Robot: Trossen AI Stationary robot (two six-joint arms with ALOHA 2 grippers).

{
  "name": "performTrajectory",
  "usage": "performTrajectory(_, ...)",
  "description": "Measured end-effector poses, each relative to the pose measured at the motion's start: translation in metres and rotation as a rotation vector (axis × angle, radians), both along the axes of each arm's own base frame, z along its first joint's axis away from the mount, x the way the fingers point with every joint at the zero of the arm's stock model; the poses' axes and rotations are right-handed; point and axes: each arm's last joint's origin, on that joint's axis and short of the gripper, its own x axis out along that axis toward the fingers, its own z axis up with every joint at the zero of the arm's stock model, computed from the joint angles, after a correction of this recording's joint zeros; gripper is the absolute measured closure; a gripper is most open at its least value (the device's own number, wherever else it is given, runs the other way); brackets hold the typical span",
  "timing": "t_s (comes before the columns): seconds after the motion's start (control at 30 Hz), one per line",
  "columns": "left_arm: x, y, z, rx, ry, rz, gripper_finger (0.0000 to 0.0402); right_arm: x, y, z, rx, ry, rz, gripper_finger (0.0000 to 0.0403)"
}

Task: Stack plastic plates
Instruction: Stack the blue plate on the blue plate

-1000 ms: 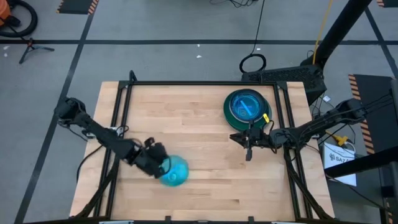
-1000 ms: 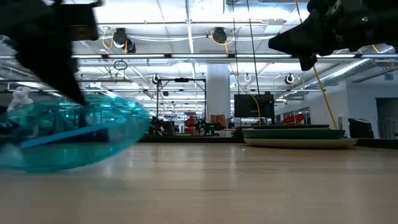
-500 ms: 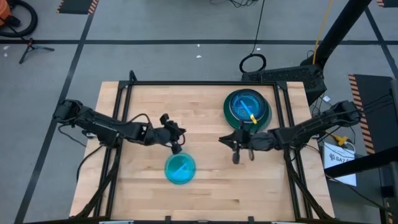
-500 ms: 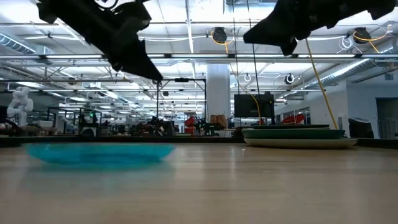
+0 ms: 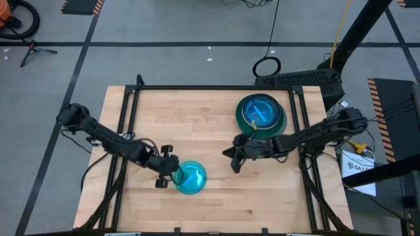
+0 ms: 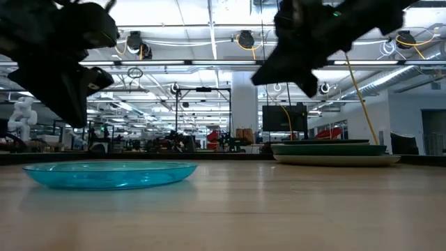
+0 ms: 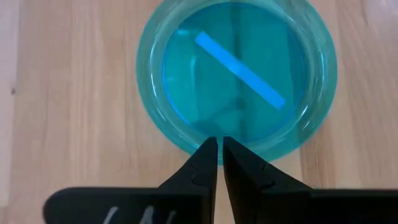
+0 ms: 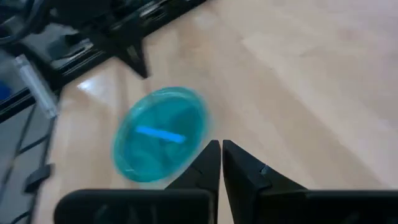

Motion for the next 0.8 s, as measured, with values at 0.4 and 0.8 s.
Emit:
performTrajectory(0.4,-0.013,-0.026,0.000,0.066,-0.034,-0.109,0.0371,0.070,0.027,0.000,0.128,0.259,0.044,0.0397)
performTrajectory(0.8,-0.029,-0.056,-0.002,0.106,-0.096,-0.132,0.0371,0.091,0.044,-0.049,0.310,0.392,-0.047,0.0272)
